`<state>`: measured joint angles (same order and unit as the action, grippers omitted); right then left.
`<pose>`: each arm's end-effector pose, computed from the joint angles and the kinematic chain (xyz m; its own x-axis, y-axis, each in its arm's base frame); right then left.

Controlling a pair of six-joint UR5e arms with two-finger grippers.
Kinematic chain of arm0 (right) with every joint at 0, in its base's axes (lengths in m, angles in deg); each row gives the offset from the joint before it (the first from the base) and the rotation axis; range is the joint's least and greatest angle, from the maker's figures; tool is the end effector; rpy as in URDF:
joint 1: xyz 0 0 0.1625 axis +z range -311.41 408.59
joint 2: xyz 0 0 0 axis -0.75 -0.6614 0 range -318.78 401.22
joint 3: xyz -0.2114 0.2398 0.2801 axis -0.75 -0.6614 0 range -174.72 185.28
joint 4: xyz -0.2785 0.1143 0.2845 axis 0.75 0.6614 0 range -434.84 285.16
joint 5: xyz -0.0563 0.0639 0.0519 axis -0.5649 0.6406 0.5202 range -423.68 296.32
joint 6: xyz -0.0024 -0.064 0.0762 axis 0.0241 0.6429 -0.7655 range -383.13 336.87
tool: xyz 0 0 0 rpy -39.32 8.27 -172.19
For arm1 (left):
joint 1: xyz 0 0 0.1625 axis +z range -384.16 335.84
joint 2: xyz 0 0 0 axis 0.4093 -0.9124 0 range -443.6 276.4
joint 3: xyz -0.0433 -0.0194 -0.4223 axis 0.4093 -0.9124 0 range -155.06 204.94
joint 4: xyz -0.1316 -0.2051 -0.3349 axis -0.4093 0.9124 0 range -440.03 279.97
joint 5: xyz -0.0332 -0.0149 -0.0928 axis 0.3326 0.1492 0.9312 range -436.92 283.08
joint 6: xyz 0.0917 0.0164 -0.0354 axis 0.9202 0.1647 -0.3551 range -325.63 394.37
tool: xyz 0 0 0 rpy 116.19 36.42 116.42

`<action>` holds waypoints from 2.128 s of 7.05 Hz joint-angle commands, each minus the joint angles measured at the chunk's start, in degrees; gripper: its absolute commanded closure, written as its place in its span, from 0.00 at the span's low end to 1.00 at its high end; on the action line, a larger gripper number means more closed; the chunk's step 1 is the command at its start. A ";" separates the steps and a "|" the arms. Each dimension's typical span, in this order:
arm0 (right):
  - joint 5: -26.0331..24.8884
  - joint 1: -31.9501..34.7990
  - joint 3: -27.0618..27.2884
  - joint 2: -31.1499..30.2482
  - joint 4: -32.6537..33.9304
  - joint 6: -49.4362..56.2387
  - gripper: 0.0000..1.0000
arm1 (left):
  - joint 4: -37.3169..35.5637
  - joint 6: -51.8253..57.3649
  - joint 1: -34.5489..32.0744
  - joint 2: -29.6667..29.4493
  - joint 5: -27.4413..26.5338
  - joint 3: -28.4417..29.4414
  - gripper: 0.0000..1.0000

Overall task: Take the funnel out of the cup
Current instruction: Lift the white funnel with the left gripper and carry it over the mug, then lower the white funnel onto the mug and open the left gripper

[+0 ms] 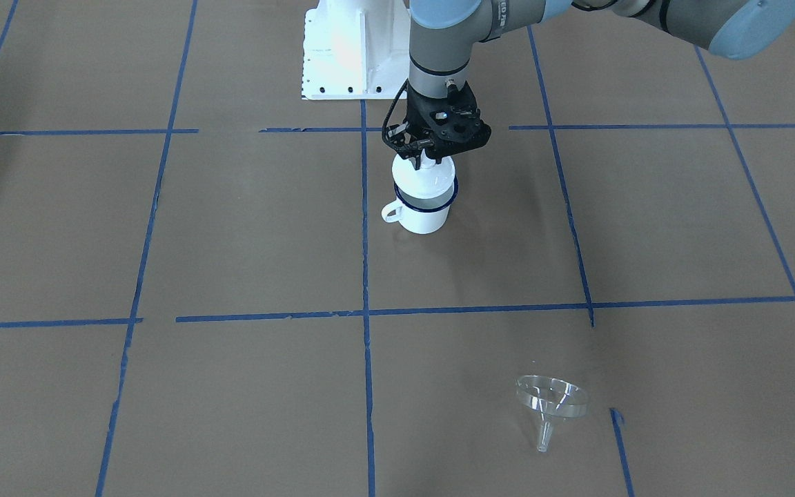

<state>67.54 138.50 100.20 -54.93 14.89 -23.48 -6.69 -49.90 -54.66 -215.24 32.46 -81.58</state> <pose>0.0669 -0.4451 0.6701 0.7522 0.0159 0.6588 -0.0030 0.9998 -0.0208 0.4887 -0.4041 0.1511 0.6709 -0.2857 -0.6843 0.2234 0.9578 -0.1809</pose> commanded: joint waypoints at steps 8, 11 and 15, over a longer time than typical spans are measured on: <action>0.00 0.00 0.00 0.00 0.00 0.00 0.00 | 1.18 -0.63 0.09 0.69 -0.39 0.70 1.00; 0.00 0.00 0.00 0.00 0.00 0.00 0.00 | 1.80 -0.63 0.18 0.86 -0.39 0.79 1.00; 0.00 0.00 0.00 0.00 0.00 0.00 0.00 | 1.80 -0.54 -0.08 0.95 -1.88 0.70 0.93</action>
<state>67.54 138.50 100.20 -54.93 14.89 -23.48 -4.89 -50.46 -54.62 -214.34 31.44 -80.80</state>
